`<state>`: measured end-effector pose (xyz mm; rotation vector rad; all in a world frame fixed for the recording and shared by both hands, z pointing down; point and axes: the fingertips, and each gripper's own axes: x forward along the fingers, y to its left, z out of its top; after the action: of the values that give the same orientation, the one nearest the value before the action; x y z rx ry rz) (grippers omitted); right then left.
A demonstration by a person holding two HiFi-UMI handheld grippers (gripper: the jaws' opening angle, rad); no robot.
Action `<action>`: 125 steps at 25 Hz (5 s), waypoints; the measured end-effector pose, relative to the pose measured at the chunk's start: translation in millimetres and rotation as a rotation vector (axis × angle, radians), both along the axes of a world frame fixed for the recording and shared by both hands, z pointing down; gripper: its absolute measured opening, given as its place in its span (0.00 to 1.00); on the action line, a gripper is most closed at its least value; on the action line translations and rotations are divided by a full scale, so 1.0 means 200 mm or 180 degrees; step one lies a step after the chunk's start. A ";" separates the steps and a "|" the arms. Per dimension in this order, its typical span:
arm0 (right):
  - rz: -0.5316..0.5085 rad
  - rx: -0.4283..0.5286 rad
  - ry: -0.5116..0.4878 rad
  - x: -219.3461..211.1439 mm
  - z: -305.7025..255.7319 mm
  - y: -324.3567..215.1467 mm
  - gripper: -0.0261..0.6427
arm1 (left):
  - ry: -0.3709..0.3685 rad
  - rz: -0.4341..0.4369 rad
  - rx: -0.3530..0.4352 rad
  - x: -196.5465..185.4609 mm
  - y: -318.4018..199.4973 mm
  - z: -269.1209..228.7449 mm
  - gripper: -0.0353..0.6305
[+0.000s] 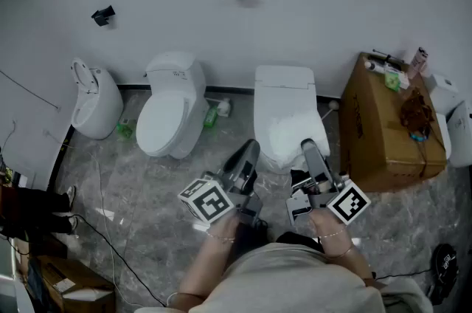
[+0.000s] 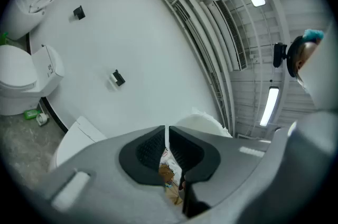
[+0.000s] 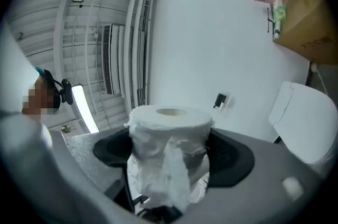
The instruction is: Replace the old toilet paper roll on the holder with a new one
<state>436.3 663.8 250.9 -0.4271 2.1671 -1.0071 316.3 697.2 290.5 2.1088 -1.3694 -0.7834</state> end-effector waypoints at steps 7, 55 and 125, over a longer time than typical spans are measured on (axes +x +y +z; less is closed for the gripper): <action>-0.0114 -0.0095 -0.0085 -0.01 0.02 0.01 0.67 | 0.0056 0.0152 0.0028 0.04 0.01 0.00 0.06; 0.0246 -0.0183 -0.0185 -1.23 0.13 -1.13 0.67 | -0.0167 0.0786 0.0112 -1.09 -1.10 0.04 0.06; 0.0909 -0.0215 -0.0196 -2.18 0.10 -3.70 0.67 | -0.0061 0.1409 0.0068 -2.06 -3.78 0.06 0.06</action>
<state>-0.4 -76.1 271.2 -0.7061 1.9538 -0.9214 -95.2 -59.6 302.6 2.3198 -0.8519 -0.5954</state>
